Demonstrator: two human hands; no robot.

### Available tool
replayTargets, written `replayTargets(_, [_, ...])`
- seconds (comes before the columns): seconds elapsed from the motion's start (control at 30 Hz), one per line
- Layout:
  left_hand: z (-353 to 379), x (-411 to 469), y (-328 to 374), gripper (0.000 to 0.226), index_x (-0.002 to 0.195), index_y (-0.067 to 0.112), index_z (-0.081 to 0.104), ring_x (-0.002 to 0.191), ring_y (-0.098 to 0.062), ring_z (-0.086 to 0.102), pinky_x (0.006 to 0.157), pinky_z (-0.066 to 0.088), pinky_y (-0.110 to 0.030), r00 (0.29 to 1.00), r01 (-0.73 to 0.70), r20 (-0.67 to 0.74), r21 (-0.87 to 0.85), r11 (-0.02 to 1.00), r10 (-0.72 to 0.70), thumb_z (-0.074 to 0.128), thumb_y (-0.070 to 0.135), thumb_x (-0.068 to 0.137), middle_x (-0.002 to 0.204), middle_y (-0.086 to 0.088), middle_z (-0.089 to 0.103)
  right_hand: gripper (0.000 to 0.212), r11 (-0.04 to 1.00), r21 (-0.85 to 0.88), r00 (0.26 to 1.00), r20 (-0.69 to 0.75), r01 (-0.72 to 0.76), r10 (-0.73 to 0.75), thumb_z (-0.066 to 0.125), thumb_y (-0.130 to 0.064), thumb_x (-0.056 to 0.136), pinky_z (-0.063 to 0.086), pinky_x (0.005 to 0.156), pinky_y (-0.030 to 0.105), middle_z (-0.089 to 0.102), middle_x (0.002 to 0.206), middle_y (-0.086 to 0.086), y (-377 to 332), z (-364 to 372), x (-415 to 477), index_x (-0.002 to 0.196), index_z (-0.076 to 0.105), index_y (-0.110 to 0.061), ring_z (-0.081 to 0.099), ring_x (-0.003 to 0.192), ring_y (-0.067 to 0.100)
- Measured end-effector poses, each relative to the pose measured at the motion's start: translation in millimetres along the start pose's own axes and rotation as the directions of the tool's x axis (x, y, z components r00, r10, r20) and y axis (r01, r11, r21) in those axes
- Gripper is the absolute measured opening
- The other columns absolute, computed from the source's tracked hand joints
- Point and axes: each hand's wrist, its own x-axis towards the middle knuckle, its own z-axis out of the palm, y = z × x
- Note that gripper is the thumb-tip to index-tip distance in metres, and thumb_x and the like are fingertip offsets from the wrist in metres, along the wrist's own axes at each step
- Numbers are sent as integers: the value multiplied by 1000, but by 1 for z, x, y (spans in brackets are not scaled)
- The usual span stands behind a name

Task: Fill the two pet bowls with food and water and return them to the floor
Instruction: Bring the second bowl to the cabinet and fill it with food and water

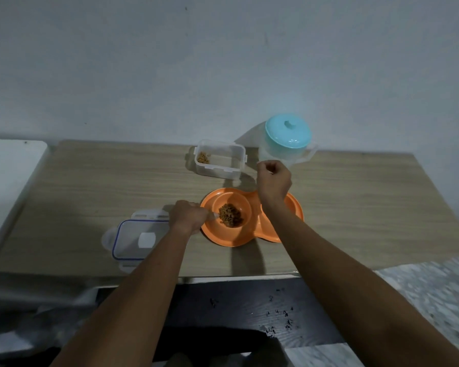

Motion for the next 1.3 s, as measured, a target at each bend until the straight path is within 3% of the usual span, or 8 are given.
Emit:
replayTargets(0.23, [12, -6, 6, 28, 84, 6, 72, 82, -28, 73, 76, 62, -47, 998, 28, -50, 5, 1000, -28, 89, 19, 66, 87, -13, 75, 21, 976, -62, 924, -314, 208, -217, 60, -28, 90, 51, 90, 39, 62, 107, -2, -35, -50, 48, 105, 67, -16, 60, 101, 18])
replayTargets(0.4, [29, -14, 3, 27, 94, 6, 74, 86, -28, 71, 79, 61, -44, 984, -44, -167, 72, 996, 56, 81, 26, 77, 94, -13, 74, 46, 972, -233, 999, -26, 36, -44, 45, -41, 104, 42, 113, 43, 54, 149, 6, -42, -68, 98, 145, 51, -20, 50, 136, 26])
replayTargets(0.53, [46, -20, 2, 49, 128, 7, 65, 110, -31, 64, 85, 49, -33, 956, -74, -273, 117, 990, 104, 72, 32, 87, 126, -15, 67, 49, 980, -199, 984, 170, -14, 49, 38, -43, 107, 45, 93, 36, 63, 130, 8, -35, -75, 112, 137, 58, -10, 56, 110, 22])
replayTargets(0.73, [59, -26, 3, 52, 136, 6, 58, 124, -35, 56, 96, 45, -36, 931, -51, -356, 82, 995, 77, 66, 31, 91, 138, -17, 58, 47, 983, -139, 949, 274, -123, 157, 50, -55, 94, 44, 78, 37, 63, 101, 8, -26, -85, 123, 106, 65, -13, 58, 88, 22])
replayTargets(0.87, [62, -27, 1, 45, 132, 6, 61, 119, -36, 58, 91, 45, -36, 921, -53, -379, 102, 993, 88, 63, 28, 93, 132, -17, 62, 39, 969, -22, 905, 353, -245, 237, 57, -54, 84, 36, 71, 39, 46, 79, 4, -24, -84, 120, 88, 64, -16, 42, 76, 21])
replayTargets(1.03, [62, -28, 0, 33, 120, 7, 68, 111, -36, 61, 89, 45, -37, 919, -75, -380, 95, 993, 106, 64, 26, 93, 121, -16, 67, 65, 936, 118, 902, 332, -331, 277, 80, -65, 71, 51, 73, 31, 71, 104, 0, -20, -82, 105, 112, 67, -16, 66, 93, 18])
replayTargets(1.17, [60, -27, -2, 48, 135, 8, 58, 121, -34, 57, 95, 45, -38, 927, -63, -366, 67, 996, 83, 64, 29, 93, 135, -15, 60, 43, 937, 162, 941, 198, -309, 276, 84, -56, 74, 53, 77, 34, 74, 110, 15, -12, -91, 96, 91, 68, -20, 68, 97, 22])
replayTargets(1.3, [59, -31, 0, 50, 137, 8, 56, 123, -33, 56, 95, 44, -37, 926, -76, -361, 101, 992, 108, 63, 31, 94, 136, -15, 60, 57, 931, 191, 947, 144, -311, 287, 86, -46, 75, 47, 73, 36, 68, 96, 21, -9, -119, 84, 96, 69, 3, 58, 82, 19])
